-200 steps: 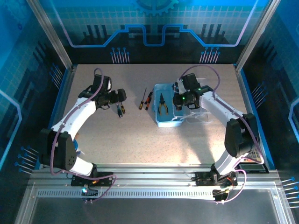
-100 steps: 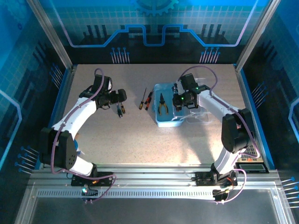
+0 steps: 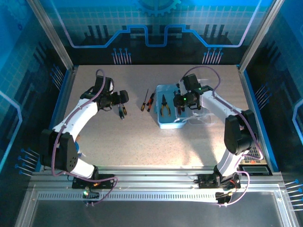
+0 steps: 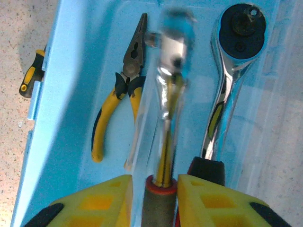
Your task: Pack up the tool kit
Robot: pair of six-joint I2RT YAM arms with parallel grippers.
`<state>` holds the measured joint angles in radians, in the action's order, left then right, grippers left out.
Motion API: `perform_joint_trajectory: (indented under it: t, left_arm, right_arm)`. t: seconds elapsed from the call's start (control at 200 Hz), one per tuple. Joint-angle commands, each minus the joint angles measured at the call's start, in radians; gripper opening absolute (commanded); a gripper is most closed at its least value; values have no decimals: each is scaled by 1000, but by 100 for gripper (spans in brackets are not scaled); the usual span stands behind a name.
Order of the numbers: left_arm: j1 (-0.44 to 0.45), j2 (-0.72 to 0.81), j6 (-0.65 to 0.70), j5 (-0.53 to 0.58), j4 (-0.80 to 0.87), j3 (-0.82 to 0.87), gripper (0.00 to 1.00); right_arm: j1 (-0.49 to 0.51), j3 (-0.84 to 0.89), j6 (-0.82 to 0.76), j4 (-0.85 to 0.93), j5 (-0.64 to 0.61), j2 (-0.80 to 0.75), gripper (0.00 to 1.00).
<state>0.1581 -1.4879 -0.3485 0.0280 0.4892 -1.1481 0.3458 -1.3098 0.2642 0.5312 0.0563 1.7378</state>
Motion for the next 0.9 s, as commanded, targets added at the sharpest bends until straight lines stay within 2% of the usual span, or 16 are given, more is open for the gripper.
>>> perform_joint_trajectory:
  t: [0.0, 0.22, 0.275, 0.315, 0.405, 0.47, 0.6, 0.895]
  left_arm:
    - [-5, 4, -1, -25, -6, 13, 99]
    - [-5, -2, 2, -30, -7, 7, 99]
    - [-5, -8, 3, -31, -7, 6, 99]
    - [-5, -14, 6, -31, -6, 3, 99]
    - [1, -42, 16, -29, 9, -18, 99]
    - [21, -80, 37, -7, 40, -50, 99]
    - [73, -156, 66, 58, 81, -106, 99]
    - [129, -281, 63, 61, 78, -168, 99]
  right_arm:
    - [-5, -32, -8, 6, 9, -10, 34]
    - [-5, -44, -18, 27, 8, -43, 35]
    - [-4, -47, -22, 33, 9, -57, 38]
    - [-2, -51, -30, 39, 12, -70, 45]
    - [6, -55, -56, 48, 20, -99, 81]
    - [17, -57, -78, 48, 28, -122, 100]
    - [39, -66, -106, 62, 36, -147, 100]
    - [51, -49, -119, 62, 36, -173, 100]
